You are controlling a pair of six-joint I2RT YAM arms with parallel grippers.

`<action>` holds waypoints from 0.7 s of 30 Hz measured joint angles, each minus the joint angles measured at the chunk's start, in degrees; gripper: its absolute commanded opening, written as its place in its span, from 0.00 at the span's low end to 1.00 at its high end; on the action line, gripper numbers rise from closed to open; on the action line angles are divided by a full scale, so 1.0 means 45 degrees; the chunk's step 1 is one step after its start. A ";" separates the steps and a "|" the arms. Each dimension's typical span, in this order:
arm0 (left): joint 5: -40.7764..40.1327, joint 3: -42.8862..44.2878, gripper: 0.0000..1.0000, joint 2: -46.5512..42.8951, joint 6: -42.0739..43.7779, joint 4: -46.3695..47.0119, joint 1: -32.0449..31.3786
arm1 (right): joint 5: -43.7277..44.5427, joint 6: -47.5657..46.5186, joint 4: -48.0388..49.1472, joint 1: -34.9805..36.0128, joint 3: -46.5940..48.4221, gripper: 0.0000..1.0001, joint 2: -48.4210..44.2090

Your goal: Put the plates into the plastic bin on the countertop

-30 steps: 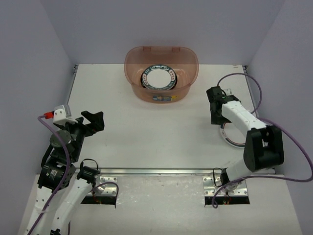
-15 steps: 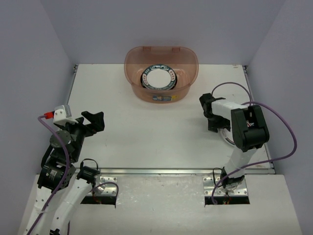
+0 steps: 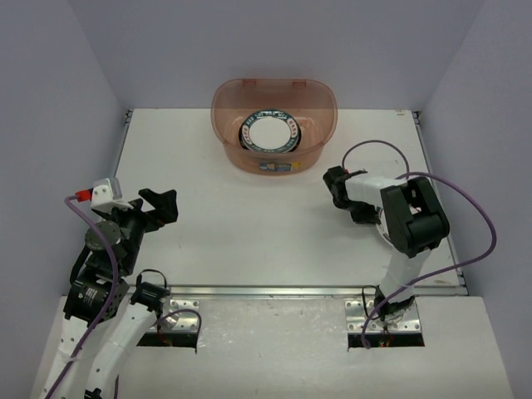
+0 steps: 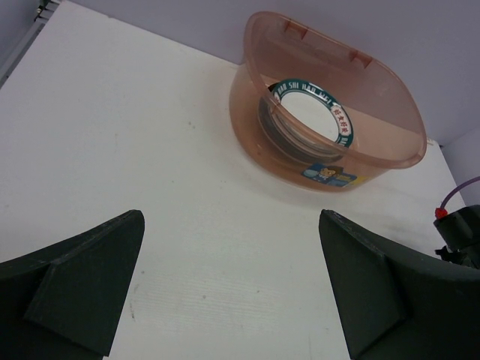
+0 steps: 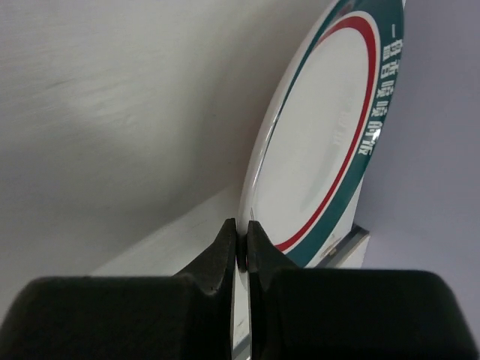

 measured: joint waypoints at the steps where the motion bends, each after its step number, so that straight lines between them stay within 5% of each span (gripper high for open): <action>1: -0.0003 0.0000 1.00 0.0010 -0.0001 0.0001 0.0000 | 0.0134 -0.0018 -0.0147 0.0297 0.0087 0.00 -0.0045; 11: 0.0000 0.0000 1.00 0.0022 -0.0001 0.0004 0.0000 | 0.0055 -0.1429 -0.0650 0.1546 0.2275 0.00 -0.2733; 21: -0.0005 0.0000 1.00 0.0090 -0.0001 -0.0001 0.0000 | -0.1666 -0.6682 0.0729 0.2362 0.5129 0.00 -0.4338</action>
